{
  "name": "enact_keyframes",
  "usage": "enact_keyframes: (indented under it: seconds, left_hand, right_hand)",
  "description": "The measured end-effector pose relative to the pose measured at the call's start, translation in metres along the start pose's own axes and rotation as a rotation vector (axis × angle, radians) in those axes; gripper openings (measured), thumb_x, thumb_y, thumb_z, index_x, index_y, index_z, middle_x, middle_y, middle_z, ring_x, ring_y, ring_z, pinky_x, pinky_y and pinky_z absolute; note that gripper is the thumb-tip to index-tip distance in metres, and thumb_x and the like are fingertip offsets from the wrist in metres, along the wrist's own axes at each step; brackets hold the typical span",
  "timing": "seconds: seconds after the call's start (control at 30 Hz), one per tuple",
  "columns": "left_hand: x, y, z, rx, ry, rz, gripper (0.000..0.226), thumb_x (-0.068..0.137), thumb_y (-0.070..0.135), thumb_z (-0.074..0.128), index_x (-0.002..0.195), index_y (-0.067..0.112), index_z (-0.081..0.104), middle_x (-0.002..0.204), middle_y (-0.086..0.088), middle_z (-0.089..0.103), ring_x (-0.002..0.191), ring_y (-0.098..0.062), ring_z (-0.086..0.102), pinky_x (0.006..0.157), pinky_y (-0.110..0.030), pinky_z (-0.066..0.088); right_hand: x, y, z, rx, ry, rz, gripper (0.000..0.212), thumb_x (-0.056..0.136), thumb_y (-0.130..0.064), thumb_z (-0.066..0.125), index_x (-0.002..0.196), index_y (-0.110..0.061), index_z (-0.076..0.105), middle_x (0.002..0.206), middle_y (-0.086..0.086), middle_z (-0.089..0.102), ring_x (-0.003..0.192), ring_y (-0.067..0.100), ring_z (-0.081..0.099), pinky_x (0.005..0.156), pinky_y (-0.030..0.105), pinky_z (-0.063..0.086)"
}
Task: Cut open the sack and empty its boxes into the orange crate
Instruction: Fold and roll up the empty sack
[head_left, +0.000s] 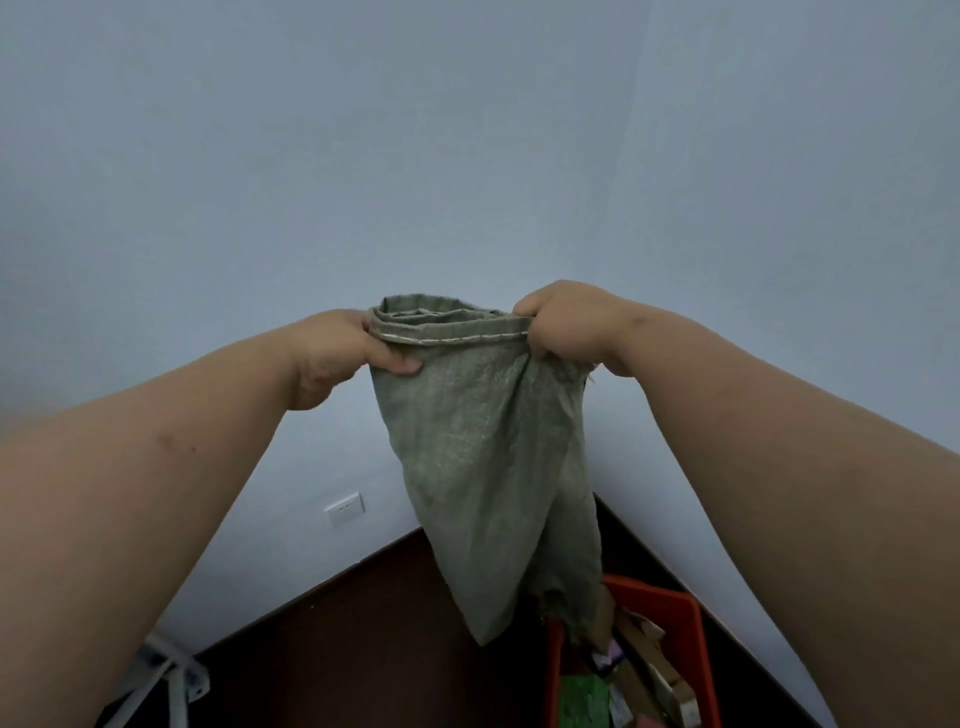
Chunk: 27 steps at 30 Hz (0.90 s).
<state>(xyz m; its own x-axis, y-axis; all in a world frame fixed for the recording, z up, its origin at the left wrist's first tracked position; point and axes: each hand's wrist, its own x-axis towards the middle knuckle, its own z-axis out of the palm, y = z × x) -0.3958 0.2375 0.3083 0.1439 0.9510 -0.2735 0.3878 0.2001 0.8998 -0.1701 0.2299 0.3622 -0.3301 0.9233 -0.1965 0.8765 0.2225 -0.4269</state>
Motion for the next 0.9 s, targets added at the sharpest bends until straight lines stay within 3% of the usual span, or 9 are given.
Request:
enact_keyframes:
  seconds: [0.1, 0.2, 0.3, 0.4, 0.53, 0.67, 0.77, 0.83, 0.9]
  left_hand:
    - [-0.001, -0.014, 0.003, -0.194, -0.011, -0.003, 0.043, 0.064, 0.014, 0.076, 0.107, 0.014, 0.071, 0.108, 0.005, 0.074, 0.117, -0.016, 0.06, 0.104, -0.03, 0.042]
    - [-0.001, -0.019, 0.009, -0.223, 0.049, -0.055, 0.032, 0.078, 0.024, 0.075, 0.108, 0.014, 0.069, 0.108, -0.002, 0.073, 0.106, -0.02, 0.066, 0.089, -0.031, 0.05]
    - [0.004, -0.02, 0.013, -0.191, 0.171, -0.123, 0.03, 0.083, 0.034, 0.071, 0.104, 0.012, 0.068, 0.102, -0.006, 0.072, 0.091, -0.021, 0.068, 0.081, -0.031, 0.053]
    - [0.007, -0.016, 0.018, -0.226, 0.201, -0.165, 0.031, 0.083, 0.035, 0.071, 0.1, 0.009, 0.067, 0.101, -0.011, 0.072, 0.084, -0.022, 0.068, 0.076, -0.031, 0.053]
    - [0.012, -0.006, 0.024, -0.29, 0.228, -0.243, 0.041, 0.083, 0.036, 0.071, 0.109, 0.006, 0.062, 0.106, -0.015, 0.069, 0.087, -0.028, 0.066, 0.077, -0.039, 0.054]
    - [0.017, -0.006, 0.021, -0.261, 0.16, -0.199, 0.059, 0.085, 0.034, 0.07, 0.135, 0.015, 0.047, 0.119, -0.009, 0.061, 0.089, -0.021, 0.063, 0.07, -0.035, 0.052]
    - [0.015, -0.014, 0.007, -0.215, -0.086, -0.072, 0.087, 0.076, 0.024, 0.078, 0.146, 0.042, 0.029, 0.128, 0.003, 0.054, 0.108, -0.018, 0.06, 0.086, -0.038, 0.053]
    - [0.013, -0.02, -0.001, -0.127, -0.275, -0.04, 0.09, 0.064, 0.01, 0.079, 0.138, 0.044, 0.041, 0.134, 0.005, 0.053, 0.119, -0.019, 0.057, 0.099, -0.04, 0.048]
    - [0.015, -0.024, -0.007, -0.054, -0.319, -0.044, 0.077, 0.059, 0.002, 0.077, 0.127, 0.034, 0.056, 0.125, 0.002, 0.06, 0.116, -0.02, 0.059, 0.095, -0.036, 0.05]
  right_hand:
    - [0.004, 0.005, 0.006, 0.126, 0.052, 0.034, 0.006, 0.085, -0.005, 0.052, 0.079, -0.006, 0.055, 0.083, 0.009, 0.048, 0.077, 0.02, 0.041, 0.066, 0.031, 0.038]
    - [0.009, 0.015, 0.011, 0.295, 0.127, 0.095, 0.028, 0.086, -0.021, 0.062, 0.101, 0.001, 0.065, 0.1, 0.009, 0.059, 0.093, 0.025, 0.053, 0.08, 0.034, 0.044]
    - [0.016, 0.025, 0.023, -0.046, 0.324, 0.158, 0.053, 0.082, -0.038, 0.066, 0.127, -0.013, 0.053, 0.122, 0.007, 0.058, 0.112, 0.027, 0.056, 0.096, 0.043, 0.046]
    - [0.019, 0.015, 0.034, -0.231, 0.517, -0.075, 0.074, 0.074, -0.049, 0.064, 0.14, -0.028, 0.038, 0.142, 0.003, 0.044, 0.13, 0.026, 0.045, 0.112, 0.053, 0.028]
    - [0.022, 0.003, 0.051, -0.315, -0.03, -0.048, 0.099, 0.06, -0.072, 0.068, 0.145, -0.04, 0.027, 0.146, -0.008, 0.045, 0.139, 0.021, 0.037, 0.114, 0.061, -0.003]
    - [0.025, 0.009, 0.058, -0.229, -0.141, 0.035, 0.044, 0.083, -0.044, 0.064, 0.123, -0.028, 0.057, 0.126, -0.001, 0.058, 0.122, 0.025, 0.052, 0.109, 0.053, 0.032]
    - [0.024, 0.011, 0.05, -0.058, -0.126, 0.108, 0.032, 0.089, -0.032, 0.063, 0.115, -0.016, 0.066, 0.123, 0.006, 0.053, 0.11, 0.028, 0.057, 0.094, 0.042, 0.051]
    - [0.021, 0.01, 0.042, 0.111, -0.132, 0.141, 0.024, 0.089, -0.022, 0.063, 0.11, -0.013, 0.069, 0.116, 0.009, 0.064, 0.105, 0.029, 0.063, 0.092, 0.044, 0.054]
    - [0.019, 0.009, 0.036, 0.301, -0.119, 0.143, 0.014, 0.087, -0.014, 0.065, 0.098, -0.015, 0.073, 0.107, 0.011, 0.071, 0.099, 0.03, 0.067, 0.089, 0.046, 0.056]
